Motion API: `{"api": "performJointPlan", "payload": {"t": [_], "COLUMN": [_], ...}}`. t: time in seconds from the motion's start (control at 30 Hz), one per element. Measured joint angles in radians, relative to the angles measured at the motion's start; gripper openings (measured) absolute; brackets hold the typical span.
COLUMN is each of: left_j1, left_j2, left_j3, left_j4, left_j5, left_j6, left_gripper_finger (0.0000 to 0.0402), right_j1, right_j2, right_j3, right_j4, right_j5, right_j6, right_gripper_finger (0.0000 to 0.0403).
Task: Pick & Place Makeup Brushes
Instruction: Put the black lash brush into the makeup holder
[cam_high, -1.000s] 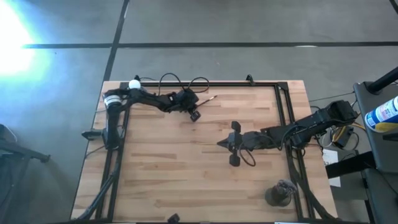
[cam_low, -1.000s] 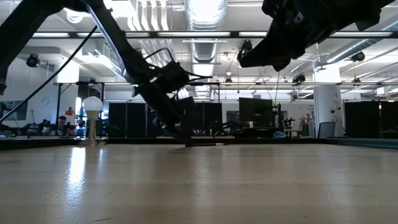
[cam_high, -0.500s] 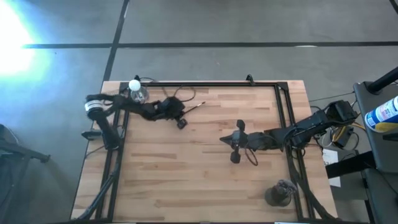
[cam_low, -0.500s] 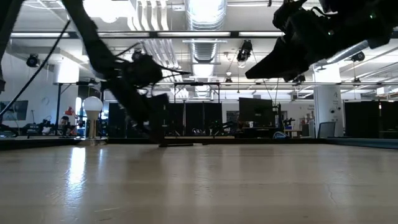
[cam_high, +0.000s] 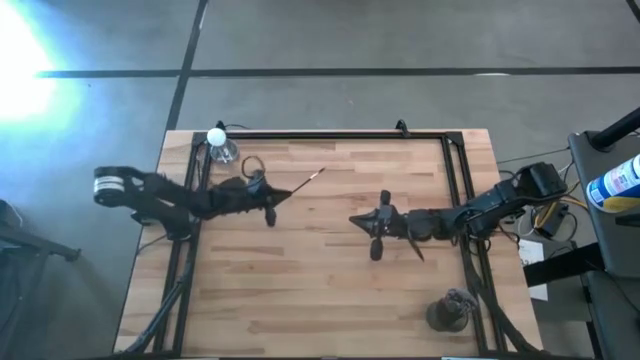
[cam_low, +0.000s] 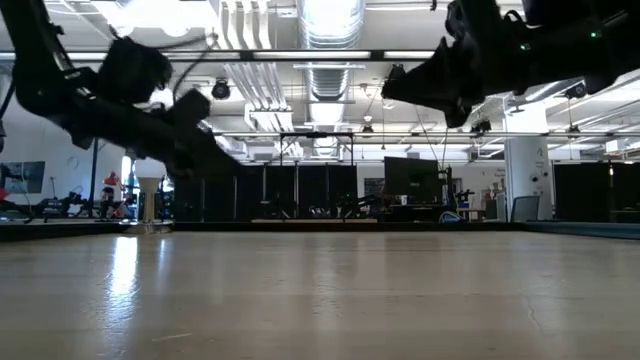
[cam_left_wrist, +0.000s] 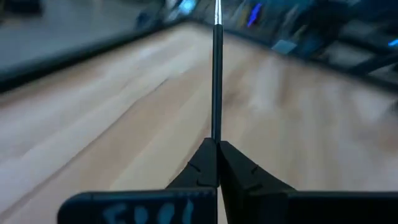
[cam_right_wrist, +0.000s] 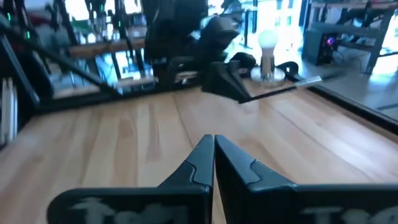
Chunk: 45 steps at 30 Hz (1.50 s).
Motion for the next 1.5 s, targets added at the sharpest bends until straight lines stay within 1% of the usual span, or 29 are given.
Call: {"api": "performJointPlan", "payload": {"t": [0.1,0.17,0.3,0.37,0.5,0.6,0.7,0.83,1.03,1.13,1.2,1.33,1.5], "left_j1": [-0.066,-0.108,-0.165,-0.181,-0.207,-0.222,-0.236,-0.241,-0.241,-0.241,-0.241,-0.241,-0.241], "left_j2": [-0.003,0.002,0.006,0.006,0.009,0.01,0.01,0.01,0.01,0.01,0.01,0.01,0.01], "left_j3": [-0.018,-0.017,0.009,0.021,0.05,0.073,0.098,0.122,0.132,0.132,0.132,0.132,0.132], "left_j4": [0.149,0.219,0.303,0.332,0.387,0.411,0.418,0.417,0.417,0.416,0.416,0.413,0.393], "left_j5": [0.001,0.001,0.009,0.034,0.079,0.103,0.109,0.118,0.13,0.13,0.13,0.13,0.131], "left_j6": [0.015,0.04,0.081,0.088,0.088,0.09,0.098,0.106,0.111,0.115,0.119,0.122,0.124], "left_gripper_finger": [0.0,0.0,0.0,0.0,0.0,0.0,0.0,0.0,0.0,0.0,0.0,0.0,0.0001], "right_j1": [-0.018,-0.036,-0.079,-0.091,-0.107,-0.112,-0.113,-0.113,-0.113,-0.113,-0.113,-0.113,-0.113], "right_j2": [0.064,0.104,0.184,0.22,0.281,0.315,0.338,0.36,0.365,0.366,0.366,0.366,0.366], "right_j3": [0.023,0.04,0.085,0.116,0.185,0.243,0.305,0.384,0.451,0.471,0.48,0.487,0.482], "right_j4": [0.094,0.14,0.234,0.288,0.386,0.435,0.453,0.459,0.458,0.453,0.449,0.446,0.446], "right_j5": [-0.006,-0.037,-0.15,-0.18,-0.182,-0.181,-0.179,-0.18,-0.184,-0.215,-0.233,-0.234,-0.221], "right_j6": [-0.001,-0.004,-0.012,-0.03,-0.084,-0.127,-0.173,-0.224,-0.266,-0.277,-0.276,-0.275,-0.278], "right_gripper_finger": [0.0009,0.0017,0.0051,0.0074,0.0121,0.0147,0.0163,0.0171,0.0171,0.017,0.0163,0.0121,0.0034]}}
